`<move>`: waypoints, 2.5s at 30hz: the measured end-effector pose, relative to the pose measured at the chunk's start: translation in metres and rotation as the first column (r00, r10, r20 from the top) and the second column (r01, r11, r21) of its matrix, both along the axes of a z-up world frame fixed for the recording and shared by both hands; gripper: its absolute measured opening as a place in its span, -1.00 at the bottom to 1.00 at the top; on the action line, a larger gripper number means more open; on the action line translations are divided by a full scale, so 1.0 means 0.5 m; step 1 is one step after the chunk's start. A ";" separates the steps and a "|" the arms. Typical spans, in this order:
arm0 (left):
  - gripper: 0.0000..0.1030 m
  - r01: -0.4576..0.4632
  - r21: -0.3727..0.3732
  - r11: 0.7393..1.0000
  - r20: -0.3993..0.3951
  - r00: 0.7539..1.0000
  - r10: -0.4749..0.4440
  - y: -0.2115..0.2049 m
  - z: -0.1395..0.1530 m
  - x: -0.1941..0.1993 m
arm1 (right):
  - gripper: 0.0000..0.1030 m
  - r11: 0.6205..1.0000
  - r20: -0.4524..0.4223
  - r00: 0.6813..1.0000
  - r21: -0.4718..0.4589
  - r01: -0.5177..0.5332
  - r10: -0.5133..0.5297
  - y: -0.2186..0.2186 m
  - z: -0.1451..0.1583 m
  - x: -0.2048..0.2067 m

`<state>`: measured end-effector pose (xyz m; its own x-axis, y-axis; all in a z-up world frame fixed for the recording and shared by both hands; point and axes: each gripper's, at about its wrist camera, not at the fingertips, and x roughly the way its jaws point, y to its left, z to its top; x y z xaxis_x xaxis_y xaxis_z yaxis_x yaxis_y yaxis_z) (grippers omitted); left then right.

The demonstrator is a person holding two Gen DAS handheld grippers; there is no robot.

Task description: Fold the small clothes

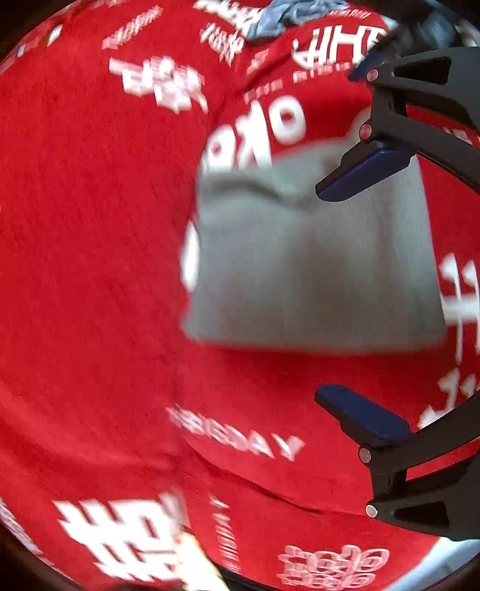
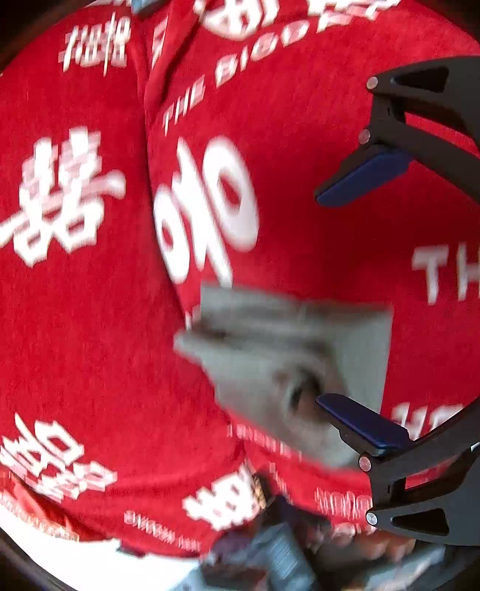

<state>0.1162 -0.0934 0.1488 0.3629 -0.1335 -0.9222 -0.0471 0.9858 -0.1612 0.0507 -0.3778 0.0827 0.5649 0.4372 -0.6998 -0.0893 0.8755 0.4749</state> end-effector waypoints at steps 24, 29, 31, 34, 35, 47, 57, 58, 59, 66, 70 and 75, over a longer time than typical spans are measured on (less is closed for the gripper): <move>0.93 0.033 -0.120 0.992 -0.067 0.997 -0.041 0.015 -0.093 -0.049 | -0.53 0.966 -0.051 0.970 -0.093 -0.243 0.239 0.156 -0.021 0.178; 0.93 0.104 -0.063 0.993 -0.114 0.987 -0.111 -0.055 -0.130 -0.037 | -0.53 0.969 -0.135 0.971 -0.125 -0.215 0.198 0.129 -0.090 0.203; 0.93 0.121 -0.049 0.991 -0.136 0.983 -0.127 -0.068 -0.150 -0.039 | -0.52 0.980 -0.139 0.974 -0.062 -0.191 0.181 0.110 -0.113 0.203; 0.93 0.107 -0.065 0.992 -0.129 0.985 -0.115 -0.058 -0.138 -0.047 | -0.34 0.986 -0.144 0.976 -0.009 -0.167 0.164 0.091 -0.108 0.190; 0.93 0.097 -0.073 0.993 -0.116 0.988 -0.105 -0.046 -0.122 -0.047 | -0.29 0.987 -0.134 0.979 -0.030 -0.158 0.153 0.089 -0.095 0.182; 0.94 0.001 0.022 1.000 -0.060 0.998 0.000 0.018 -0.124 -0.032 | 0.28 0.922 -0.024 0.956 -0.259 -0.287 0.291 0.187 -0.057 0.062; 0.94 0.047 0.086 0.995 -0.020 0.999 -0.045 -0.010 -0.081 0.055 | 0.38 0.934 0.071 0.943 -0.183 -0.308 0.325 0.173 0.013 0.112; 0.94 0.047 0.105 0.993 -0.049 0.998 -0.042 -0.014 -0.098 0.073 | 0.38 0.930 0.053 0.938 -0.162 -0.330 0.342 0.181 0.005 0.133; 0.94 0.048 0.117 0.992 -0.080 0.996 -0.039 -0.016 -0.118 0.087 | 0.38 0.927 0.018 0.935 -0.143 -0.348 0.354 0.186 -0.017 0.163; 1.00 0.053 0.024 0.998 -0.086 0.995 -0.050 0.023 -0.132 0.117 | 0.33 0.963 -0.047 0.971 -0.130 -0.237 0.233 0.116 -0.079 0.228; 1.00 0.044 -0.006 0.999 -0.054 0.998 -0.044 0.014 -0.109 0.166 | 0.35 0.944 0.012 0.957 -0.165 -0.285 0.291 0.128 -0.028 0.240; 1.00 0.095 -0.012 0.995 -0.155 0.983 -0.095 -0.042 -0.172 0.237 | 0.36 0.902 -0.070 0.923 -0.199 -0.384 0.378 0.191 -0.067 0.315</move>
<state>0.2346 -0.1141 0.0626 0.2007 -0.1650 -0.9657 0.0218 0.9862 -0.1639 0.2080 -0.2821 0.0491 0.3624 0.4606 -0.8102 -0.4244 0.8555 0.2966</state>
